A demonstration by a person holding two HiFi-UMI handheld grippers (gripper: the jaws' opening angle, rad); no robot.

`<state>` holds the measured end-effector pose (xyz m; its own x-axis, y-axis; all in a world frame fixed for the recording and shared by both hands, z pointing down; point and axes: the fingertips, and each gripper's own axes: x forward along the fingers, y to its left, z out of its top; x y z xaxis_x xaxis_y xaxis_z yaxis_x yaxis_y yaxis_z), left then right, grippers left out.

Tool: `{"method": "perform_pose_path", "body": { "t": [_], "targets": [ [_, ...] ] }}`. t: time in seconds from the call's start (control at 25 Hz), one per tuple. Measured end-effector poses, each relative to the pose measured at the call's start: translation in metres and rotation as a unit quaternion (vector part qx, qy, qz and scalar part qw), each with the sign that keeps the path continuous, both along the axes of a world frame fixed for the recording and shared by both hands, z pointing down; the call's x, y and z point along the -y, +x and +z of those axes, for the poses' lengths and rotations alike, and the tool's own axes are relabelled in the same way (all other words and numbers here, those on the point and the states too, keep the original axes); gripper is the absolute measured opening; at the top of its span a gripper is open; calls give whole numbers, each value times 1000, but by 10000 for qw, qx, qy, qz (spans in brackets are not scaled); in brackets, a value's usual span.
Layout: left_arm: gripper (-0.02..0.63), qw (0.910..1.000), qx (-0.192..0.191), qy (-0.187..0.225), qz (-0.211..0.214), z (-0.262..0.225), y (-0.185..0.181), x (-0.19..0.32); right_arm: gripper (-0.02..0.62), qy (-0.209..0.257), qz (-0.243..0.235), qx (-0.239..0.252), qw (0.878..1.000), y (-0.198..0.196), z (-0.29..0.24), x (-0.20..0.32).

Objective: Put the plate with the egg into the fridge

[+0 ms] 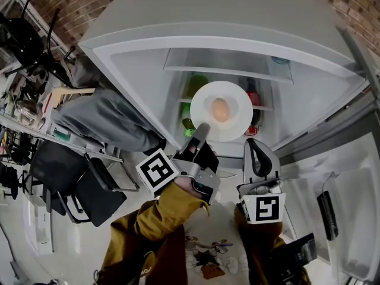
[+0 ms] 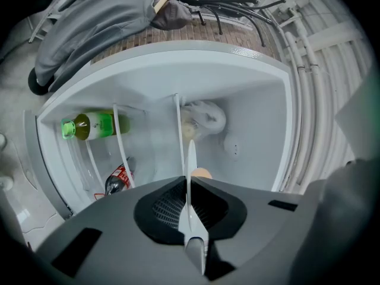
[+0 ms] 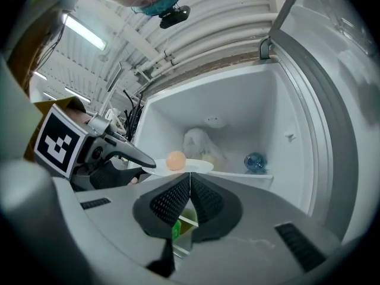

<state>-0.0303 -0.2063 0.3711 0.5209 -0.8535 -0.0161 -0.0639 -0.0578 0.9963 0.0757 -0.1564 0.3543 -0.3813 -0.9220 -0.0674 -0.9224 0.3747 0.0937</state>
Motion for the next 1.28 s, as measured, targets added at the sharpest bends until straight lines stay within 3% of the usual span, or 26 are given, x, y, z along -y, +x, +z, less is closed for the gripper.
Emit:
{"method": "perform_pose_path", "body": {
  "t": [0.52, 1.28],
  "targets": [
    [17, 9992, 207, -64, -345, -11, -8, 21, 6, 438, 170, -229, 9986, -15, -26, 18],
    [17, 9985, 223, -167, -465, -4, -13, 50, 6, 353, 221, -270, 9988, -15, -29, 49]
  ]
}}
